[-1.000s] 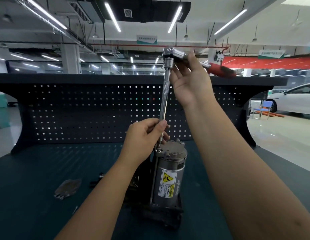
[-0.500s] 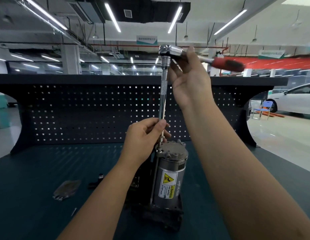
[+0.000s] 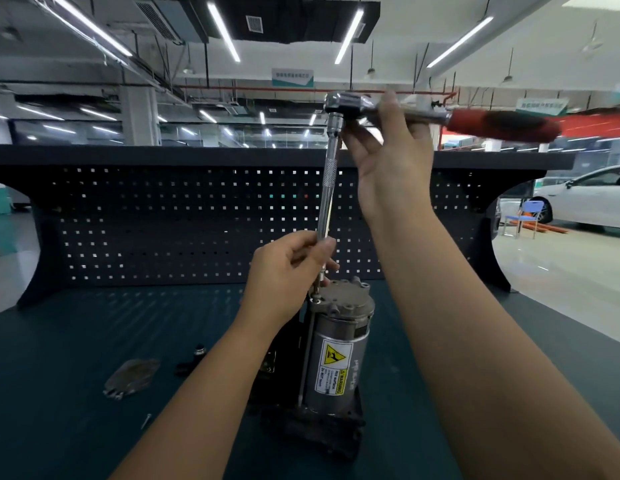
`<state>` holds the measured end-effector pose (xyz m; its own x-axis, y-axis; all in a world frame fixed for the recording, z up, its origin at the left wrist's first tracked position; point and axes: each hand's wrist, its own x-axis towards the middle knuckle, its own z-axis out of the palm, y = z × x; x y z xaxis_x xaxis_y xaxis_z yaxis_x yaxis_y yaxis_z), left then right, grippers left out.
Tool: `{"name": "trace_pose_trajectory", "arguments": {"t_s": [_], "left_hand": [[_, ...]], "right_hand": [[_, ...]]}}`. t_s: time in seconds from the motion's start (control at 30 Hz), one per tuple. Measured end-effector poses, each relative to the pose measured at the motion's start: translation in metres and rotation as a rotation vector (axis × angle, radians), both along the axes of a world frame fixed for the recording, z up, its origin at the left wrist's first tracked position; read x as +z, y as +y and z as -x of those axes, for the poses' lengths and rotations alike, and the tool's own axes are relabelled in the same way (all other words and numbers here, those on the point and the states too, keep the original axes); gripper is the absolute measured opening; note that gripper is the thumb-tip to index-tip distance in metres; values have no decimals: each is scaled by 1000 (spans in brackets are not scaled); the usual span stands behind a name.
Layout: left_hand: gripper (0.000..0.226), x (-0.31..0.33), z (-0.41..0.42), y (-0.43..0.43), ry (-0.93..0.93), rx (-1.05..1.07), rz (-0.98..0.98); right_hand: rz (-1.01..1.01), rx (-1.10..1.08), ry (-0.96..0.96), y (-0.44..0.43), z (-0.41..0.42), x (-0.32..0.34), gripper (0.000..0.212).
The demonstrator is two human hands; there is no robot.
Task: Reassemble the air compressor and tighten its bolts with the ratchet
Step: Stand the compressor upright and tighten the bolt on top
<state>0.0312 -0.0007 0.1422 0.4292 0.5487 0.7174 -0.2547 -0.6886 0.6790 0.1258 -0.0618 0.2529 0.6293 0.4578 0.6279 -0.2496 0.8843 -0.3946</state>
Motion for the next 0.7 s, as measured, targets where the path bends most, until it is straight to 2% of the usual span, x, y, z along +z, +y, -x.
{"name": "trace_pose_trajectory", "arguments": {"t_s": [0.1,0.13,0.23,0.3,0.4,0.5,0.6,0.7], "left_hand": [[13,1,0,-1,-21,-1,-4],[15,1,0,-1,-12,-1,-13],[18,3,1,1,45,-14,-51],[18,3,0,1,75,-11,-69],[17,1,-1,2,51,-7,-46],[19,0,-1,2,24,-22,-24],[21,0,-1,2,28,-34,-21],[22,0,-1,1,16,-28,-20]], "right_hand": [[-62,-94,-209,-4,8,-2,7],[-60,-62,-184,-4,10,-1,7],[-13,139,101,-2,6,3,8],[16,197,202,-2,1,5,14],[122,121,34,-6,-4,3,17],[466,-89,-242,-21,-7,5,31],[778,-512,-534,-39,-8,14,53],[734,-1035,-807,-45,-11,22,46]]}}
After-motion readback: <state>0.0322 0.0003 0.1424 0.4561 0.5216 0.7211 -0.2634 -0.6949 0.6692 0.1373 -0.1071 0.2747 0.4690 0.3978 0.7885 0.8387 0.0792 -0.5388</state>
